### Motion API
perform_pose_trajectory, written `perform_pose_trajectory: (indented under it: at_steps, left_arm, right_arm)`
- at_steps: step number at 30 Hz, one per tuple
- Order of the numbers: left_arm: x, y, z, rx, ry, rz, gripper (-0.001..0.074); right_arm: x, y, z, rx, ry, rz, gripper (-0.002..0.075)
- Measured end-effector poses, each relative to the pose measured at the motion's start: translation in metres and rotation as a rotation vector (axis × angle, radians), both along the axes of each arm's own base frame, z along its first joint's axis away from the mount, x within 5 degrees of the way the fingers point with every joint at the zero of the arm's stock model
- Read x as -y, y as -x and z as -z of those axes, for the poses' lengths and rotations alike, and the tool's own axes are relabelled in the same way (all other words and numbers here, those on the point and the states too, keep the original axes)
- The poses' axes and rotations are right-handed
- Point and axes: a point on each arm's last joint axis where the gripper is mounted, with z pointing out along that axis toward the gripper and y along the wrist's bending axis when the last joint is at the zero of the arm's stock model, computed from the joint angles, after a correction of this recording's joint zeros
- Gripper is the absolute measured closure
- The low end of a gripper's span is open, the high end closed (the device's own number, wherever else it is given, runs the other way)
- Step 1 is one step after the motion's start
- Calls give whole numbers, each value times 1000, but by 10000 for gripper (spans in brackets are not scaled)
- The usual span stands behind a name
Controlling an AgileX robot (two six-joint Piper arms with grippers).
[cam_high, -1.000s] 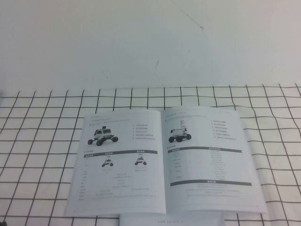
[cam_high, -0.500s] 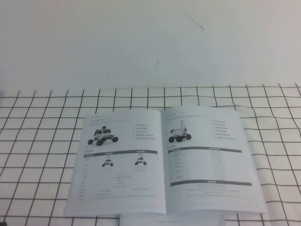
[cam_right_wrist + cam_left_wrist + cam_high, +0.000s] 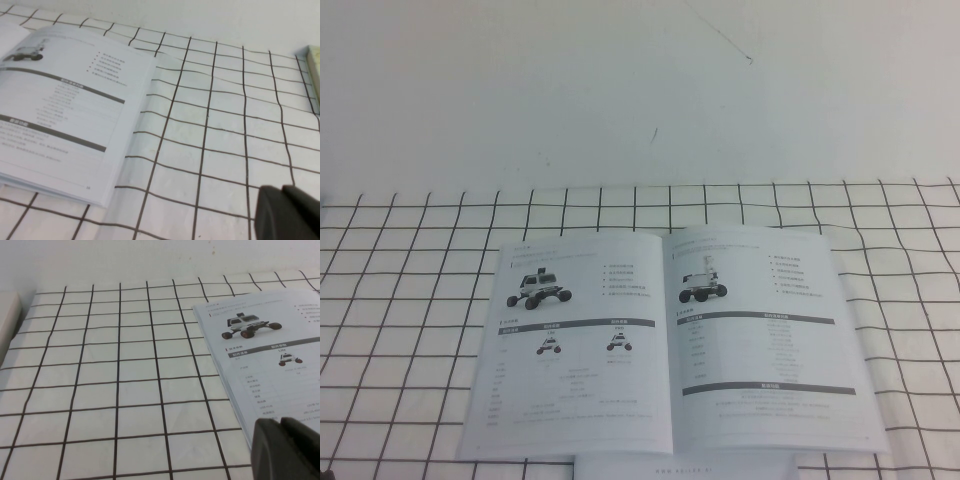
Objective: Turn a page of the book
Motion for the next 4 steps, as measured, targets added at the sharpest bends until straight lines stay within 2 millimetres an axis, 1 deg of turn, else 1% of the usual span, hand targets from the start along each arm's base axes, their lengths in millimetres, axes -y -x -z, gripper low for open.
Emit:
perform_pose_trajectory:
  at_steps: [4]
  left_arm:
    - [0, 0, 0, 0, 0, 0, 737]
  right_arm:
    - [0, 0, 0, 0, 0, 0, 726]
